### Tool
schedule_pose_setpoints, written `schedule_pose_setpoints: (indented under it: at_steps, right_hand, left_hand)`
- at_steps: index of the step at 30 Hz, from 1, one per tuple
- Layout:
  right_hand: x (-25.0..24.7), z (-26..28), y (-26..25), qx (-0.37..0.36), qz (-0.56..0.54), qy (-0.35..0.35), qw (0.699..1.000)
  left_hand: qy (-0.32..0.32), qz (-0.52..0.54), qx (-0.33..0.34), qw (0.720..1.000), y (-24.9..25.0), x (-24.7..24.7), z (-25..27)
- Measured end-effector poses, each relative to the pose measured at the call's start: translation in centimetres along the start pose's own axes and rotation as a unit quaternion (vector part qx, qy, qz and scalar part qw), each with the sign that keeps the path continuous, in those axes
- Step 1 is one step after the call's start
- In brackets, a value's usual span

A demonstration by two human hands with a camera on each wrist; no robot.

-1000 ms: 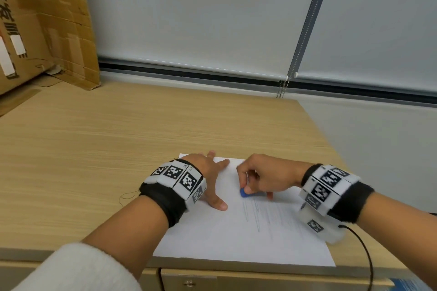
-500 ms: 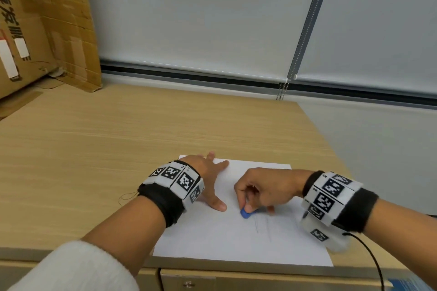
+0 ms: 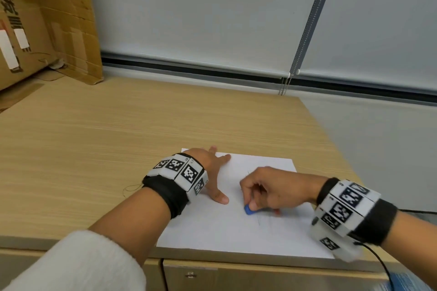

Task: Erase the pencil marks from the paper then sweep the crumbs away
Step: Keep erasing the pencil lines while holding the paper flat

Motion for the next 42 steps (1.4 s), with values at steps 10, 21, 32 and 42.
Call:
schedule_pose_setpoints:
  at_steps: [10,21,32,42]
  right_hand:
    - [-0.7,-0.6,1.3,0.009,0.011,0.012,1.0]
    - [-4.5,-3.8,2.7,0.023,-0.003,0.1,0.995]
    - [-4.3,-3.9,2.8,0.026,-0.02,0.083,0.996]
    - [-6.5,-5.4,1.9,0.026,0.058,0.159,0.985]
  left_hand:
    - [-0.011,-0.02,-0.012,1.0,0.0,0.0,0.1]
    - [0.0,-0.03,-0.01,1.0,-0.1,0.2,-0.1]
    - [-0.004,-0.031,-0.009,0.999,-0.1,0.1,-0.2]
    - [-0.01,-0.033,-0.006,0.999,0.0,0.1,0.0]
Point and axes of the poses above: each hand's wrist, its own z-axis away from the middle knuckle, its own x-axis out of the palm, y = z × x, the point moved 7 cm from there along -z, towards the middle knuckle, and after that the axes turned 3 degrees about z, right-handed, at the moved point
